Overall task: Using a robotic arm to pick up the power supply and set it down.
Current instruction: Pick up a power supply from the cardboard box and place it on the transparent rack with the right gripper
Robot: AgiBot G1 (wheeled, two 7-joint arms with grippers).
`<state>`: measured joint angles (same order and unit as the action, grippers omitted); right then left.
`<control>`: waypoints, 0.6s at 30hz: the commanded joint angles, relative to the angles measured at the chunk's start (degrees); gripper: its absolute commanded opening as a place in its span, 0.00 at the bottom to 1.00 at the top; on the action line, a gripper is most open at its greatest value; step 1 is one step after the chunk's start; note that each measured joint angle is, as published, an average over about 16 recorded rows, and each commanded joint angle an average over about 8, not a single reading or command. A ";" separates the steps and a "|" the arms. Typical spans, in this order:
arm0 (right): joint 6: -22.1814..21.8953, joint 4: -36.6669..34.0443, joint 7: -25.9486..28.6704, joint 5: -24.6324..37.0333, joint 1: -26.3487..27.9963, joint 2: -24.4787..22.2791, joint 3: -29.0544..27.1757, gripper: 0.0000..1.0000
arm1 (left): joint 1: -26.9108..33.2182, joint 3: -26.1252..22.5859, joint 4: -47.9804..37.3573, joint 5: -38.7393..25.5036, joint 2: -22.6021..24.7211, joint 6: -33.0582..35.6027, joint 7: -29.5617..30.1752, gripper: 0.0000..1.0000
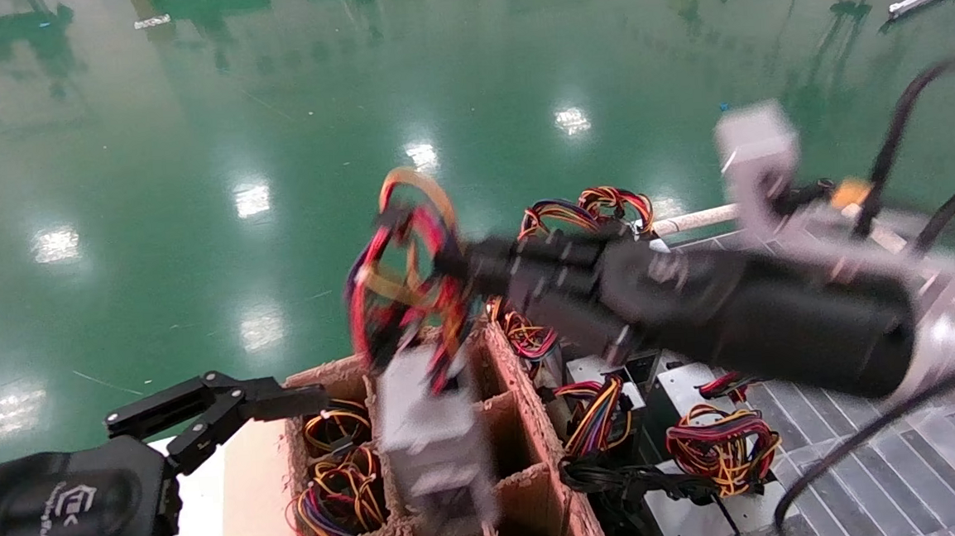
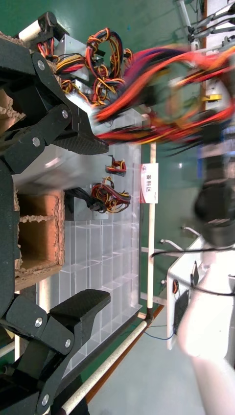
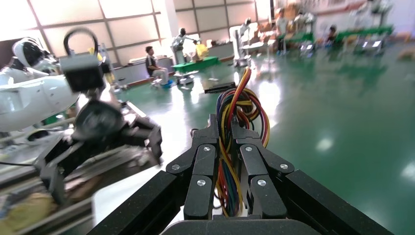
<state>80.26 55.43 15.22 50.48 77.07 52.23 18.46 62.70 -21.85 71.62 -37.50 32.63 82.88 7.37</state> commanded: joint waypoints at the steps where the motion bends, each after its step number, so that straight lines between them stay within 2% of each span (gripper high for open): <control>1: 1.39 -2.18 -0.47 -0.64 2.57 -0.40 -0.66 0.00 | 0.00 0.00 0.00 0.00 0.00 0.00 0.00 1.00; 8: 4.37 -16.47 -8.10 5.73 17.27 -2.23 0.38 0.00 | 0.00 0.00 0.00 0.00 0.00 0.00 0.00 1.00; 13: 0.75 -26.14 -14.92 12.10 25.91 -2.54 2.02 0.00 | 0.00 0.00 0.00 0.00 0.00 0.00 0.00 1.00; 18: -2.97 -32.18 -22.72 18.23 31.87 -2.66 4.29 0.00 | 0.00 0.00 0.00 0.00 0.00 0.00 0.00 1.00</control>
<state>77.98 23.79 -7.51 68.34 108.51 49.55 22.76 62.70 -21.85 71.62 -37.49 32.63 82.88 7.37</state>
